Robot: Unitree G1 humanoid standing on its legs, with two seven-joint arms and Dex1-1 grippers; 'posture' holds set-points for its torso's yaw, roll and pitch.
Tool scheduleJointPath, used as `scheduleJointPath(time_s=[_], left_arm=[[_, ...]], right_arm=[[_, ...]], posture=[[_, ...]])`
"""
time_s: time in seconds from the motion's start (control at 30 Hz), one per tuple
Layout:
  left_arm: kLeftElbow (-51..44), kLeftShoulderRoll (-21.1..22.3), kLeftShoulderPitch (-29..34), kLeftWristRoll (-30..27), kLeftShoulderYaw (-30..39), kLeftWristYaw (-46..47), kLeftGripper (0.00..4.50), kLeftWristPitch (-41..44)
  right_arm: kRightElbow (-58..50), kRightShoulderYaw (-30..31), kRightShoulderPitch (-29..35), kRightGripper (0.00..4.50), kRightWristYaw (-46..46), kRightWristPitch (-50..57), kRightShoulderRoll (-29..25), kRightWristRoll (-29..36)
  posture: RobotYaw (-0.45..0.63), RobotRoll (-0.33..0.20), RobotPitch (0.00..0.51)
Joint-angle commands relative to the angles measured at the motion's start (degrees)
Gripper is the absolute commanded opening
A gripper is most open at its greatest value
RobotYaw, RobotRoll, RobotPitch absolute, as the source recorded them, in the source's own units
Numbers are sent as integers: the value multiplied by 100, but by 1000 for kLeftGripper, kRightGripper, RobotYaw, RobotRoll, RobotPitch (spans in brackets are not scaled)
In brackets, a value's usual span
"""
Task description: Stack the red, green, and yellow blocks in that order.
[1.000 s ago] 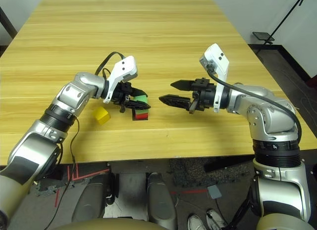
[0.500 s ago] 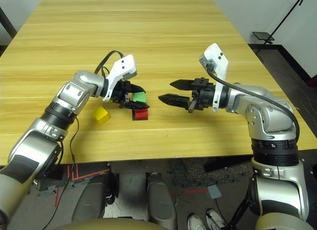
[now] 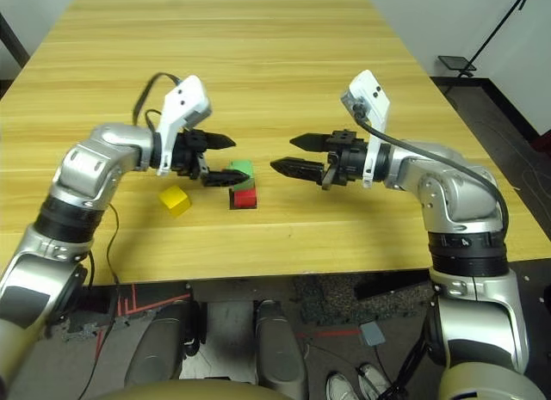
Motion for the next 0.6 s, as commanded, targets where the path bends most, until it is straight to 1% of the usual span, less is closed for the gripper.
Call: scheduleJointPath(time_s=[0.03, 0.17, 0.3, 0.43, 0.6], left_arm=[[-783, 238, 645, -54, 375, 591, 4454, 781], [-1518, 439, 1475, -125, 541, 1001, 4454, 1208], [-1973, 379, 2024, -204, 700, 1374, 4454, 1391], [-2121, 364, 2308, -264, 670, 1593, 4454, 1404], [-2011, 266, 2498, -319, 525, 1803, 4454, 1184]], right_arm=[[191, 130, -128, 4500, 128, -165, 12, -114], [341, 226, -233, 4500, 237, -257, 41, -155], [461, 290, -316, 4500, 338, -318, 70, -195], [566, 350, -388, 4500, 416, -368, 99, -232], [653, 358, -469, 4500, 478, -384, 133, -287]], posture=[[261, -129, 72], [276, -134, 76], [298, -140, 82], [307, -144, 89], [306, -148, 94]])
